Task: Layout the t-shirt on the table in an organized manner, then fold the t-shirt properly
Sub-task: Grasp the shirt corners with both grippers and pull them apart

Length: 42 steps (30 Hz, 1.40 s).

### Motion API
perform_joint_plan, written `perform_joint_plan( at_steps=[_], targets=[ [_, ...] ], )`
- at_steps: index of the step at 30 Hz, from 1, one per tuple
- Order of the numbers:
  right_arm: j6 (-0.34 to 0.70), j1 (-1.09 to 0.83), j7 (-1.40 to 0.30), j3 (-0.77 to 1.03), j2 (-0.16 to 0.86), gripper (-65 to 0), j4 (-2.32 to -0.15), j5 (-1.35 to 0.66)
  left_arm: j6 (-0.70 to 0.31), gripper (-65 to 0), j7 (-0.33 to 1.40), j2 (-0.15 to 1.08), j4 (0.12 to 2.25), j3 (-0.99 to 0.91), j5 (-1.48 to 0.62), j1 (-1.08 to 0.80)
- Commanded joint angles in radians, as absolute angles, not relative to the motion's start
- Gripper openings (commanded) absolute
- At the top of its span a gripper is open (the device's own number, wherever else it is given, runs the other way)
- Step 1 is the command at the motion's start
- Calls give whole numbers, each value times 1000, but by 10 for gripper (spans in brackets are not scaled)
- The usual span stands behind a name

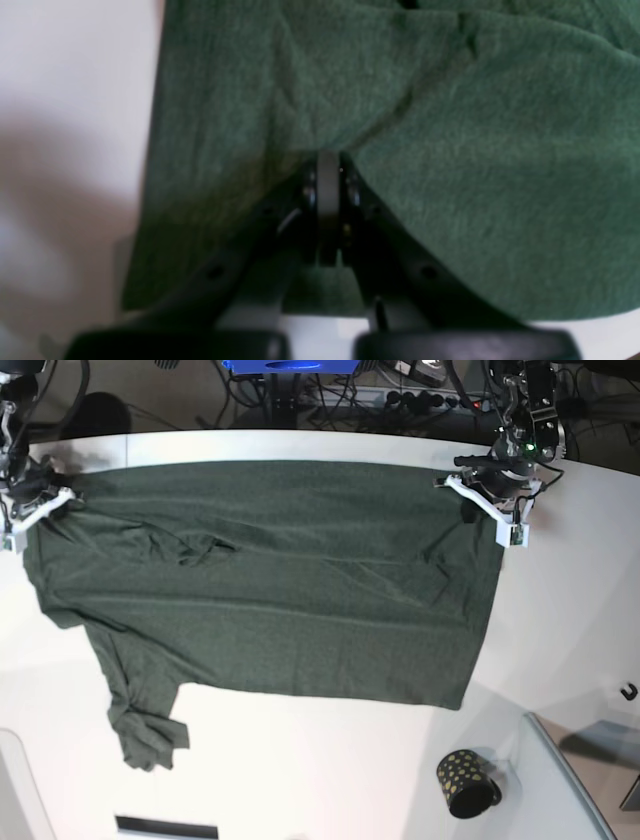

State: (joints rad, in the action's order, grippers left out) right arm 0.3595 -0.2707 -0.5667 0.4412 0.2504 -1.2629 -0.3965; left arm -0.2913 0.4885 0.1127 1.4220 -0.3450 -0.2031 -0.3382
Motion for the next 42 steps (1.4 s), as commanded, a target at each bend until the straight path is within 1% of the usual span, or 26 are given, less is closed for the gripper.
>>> perform_joint_plan(
  at_steps=[1,10,19,22,26,28,32,36,39,42],
  targets=[
    [366,-289,-564,447,262,-636,-1279,-398,-288,-650,493,124,1440,-348,-197,-349],
    [366,-363,-564,447,248,-636,-1282,-398,-288,-650,493,145,1501,-349,-197,-398],
    [367,-364,-564,447,246,-636,-1290,-398,-288,-650,498,163,1508,-349,-197,-397],
    [369,-389,-564,447,243,-636,-1376,-400,-288,-650,498,163,1512,-351,-203,-398],
    [369,-387,-564,449,242,-636,-1472,-404,-288,-650,503,160,1590,-351,-206,-401],
    [369,-351,-565,453,242,-636,-1488,-404,-288,-650,503,159,1638,-352,-208,-403],
    [369,-285,-567,455,254,-636,-1509,-400,-288,-650,503,137,1687,-423,-208,-404],
    [369,-168,-572,444,292,-636,-1448,-398,-288,-650,503,134,1627,-432,-199,-400],
    [369,-70,-570,409,306,-636,-1349,-398,-288,-650,495,131,1570,-435,-199,-400],
    [369,-10,-565,355,335,-636,-1310,-398,-288,-650,495,136,1544,-441,-203,-401]
  ],
)
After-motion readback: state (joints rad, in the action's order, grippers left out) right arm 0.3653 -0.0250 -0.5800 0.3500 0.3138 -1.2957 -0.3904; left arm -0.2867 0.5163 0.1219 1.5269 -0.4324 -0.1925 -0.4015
